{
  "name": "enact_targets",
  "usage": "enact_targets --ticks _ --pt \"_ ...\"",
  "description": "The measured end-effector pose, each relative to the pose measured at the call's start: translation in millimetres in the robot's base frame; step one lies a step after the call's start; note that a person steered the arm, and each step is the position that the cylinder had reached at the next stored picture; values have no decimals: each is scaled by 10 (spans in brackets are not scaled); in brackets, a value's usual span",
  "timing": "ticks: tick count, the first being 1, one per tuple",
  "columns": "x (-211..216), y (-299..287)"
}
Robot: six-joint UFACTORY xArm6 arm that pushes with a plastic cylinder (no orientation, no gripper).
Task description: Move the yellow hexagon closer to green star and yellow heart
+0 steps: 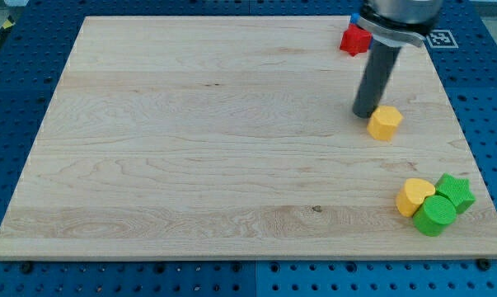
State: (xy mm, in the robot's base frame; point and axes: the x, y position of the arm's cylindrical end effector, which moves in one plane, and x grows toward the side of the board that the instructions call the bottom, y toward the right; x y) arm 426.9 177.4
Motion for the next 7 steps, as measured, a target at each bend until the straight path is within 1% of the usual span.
enact_targets --ticks 1,3,5,7 --pt "116 336" --pt "-74 432" --pt "154 478" --pt "260 479"
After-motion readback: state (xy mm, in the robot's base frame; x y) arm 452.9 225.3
